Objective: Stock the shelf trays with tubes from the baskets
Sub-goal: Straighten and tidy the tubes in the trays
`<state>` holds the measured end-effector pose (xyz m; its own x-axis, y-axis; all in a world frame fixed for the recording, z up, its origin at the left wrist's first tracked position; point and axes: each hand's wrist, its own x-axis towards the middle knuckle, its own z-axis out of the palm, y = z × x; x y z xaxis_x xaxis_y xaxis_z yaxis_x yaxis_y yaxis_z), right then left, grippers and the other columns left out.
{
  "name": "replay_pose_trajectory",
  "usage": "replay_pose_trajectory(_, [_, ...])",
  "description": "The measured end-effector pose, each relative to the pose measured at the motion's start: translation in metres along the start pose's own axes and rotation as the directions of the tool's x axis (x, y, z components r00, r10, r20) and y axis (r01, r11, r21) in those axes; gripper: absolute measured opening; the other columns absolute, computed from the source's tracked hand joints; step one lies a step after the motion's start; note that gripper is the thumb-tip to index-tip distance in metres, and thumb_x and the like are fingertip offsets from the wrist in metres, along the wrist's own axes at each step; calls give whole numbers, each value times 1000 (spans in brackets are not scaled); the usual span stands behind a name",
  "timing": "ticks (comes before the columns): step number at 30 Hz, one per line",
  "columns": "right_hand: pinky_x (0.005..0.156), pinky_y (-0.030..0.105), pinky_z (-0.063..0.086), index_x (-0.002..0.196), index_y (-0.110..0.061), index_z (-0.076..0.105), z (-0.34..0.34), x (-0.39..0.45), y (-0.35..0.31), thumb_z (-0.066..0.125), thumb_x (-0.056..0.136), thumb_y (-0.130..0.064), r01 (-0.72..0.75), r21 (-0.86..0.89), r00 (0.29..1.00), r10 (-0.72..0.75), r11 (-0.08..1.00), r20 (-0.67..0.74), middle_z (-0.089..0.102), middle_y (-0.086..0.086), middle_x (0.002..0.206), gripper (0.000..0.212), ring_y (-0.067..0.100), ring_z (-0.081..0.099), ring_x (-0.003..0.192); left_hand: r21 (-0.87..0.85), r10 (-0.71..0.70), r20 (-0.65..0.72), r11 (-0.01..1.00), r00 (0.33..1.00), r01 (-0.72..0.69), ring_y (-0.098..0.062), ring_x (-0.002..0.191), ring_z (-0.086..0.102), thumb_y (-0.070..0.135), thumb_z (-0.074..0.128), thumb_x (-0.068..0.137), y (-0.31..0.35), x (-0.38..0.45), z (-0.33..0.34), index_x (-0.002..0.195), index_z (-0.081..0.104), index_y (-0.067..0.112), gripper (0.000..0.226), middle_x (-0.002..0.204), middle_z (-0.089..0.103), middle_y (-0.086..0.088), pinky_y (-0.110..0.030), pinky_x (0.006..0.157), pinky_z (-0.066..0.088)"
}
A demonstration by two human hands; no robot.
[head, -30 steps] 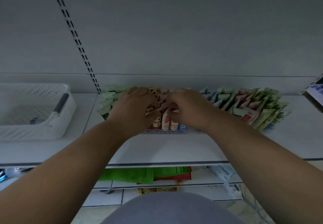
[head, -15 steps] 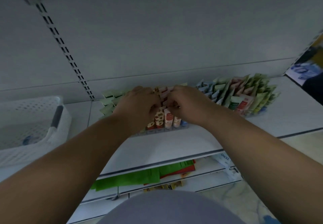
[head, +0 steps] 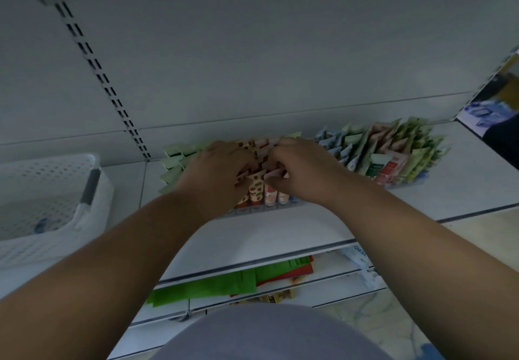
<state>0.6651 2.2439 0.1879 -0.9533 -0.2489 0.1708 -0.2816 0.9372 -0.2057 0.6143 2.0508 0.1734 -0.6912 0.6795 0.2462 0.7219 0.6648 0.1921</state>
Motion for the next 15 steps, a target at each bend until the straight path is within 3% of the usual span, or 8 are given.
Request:
replay_pose_trajectory(6, [61,27,27,85,-10,62,1,8,-8,69,74,-24,62,-24,998,-62,998,-23,59,5,90,19,25,57,85,48,-15,-33,999,999,17,-30,86,55,27,66,77,-9,-9,-3,92,67,16,19,87,61,-3,-35,76,46])
replay_pose_trajectory(9, [63,29,35,84,-14,64,7,12,-10,67,77,-26,52,-4,999,-52,999,12,59,6,93,15,27,58,86,44,8,-27,999,1000,-6,-28,82,54,31,60,77,-11,-8,-3,86,68,20,16,84,59,-2,-37,75,49])
replay_pose_trajectory(13, [67,32,42,82,-17,66,9,16,-13,65,77,-27,15,-14,999,-15,1000,42,59,7,93,12,30,60,86,7,28,-11,1000,1000,-27,-27,81,54,35,45,77,-15,-4,-2,85,69,23,28,86,59,0,-41,73,49])
replay_pose_trajectory(15, [70,33,45,84,-16,68,8,16,-14,65,78,-26,1,-16,999,-1,1000,45,60,8,94,13,30,60,88,-1,29,-8,1000,1000,-29,-27,82,54,33,47,78,-17,-3,-2,86,70,22,27,86,60,0,-42,74,49])
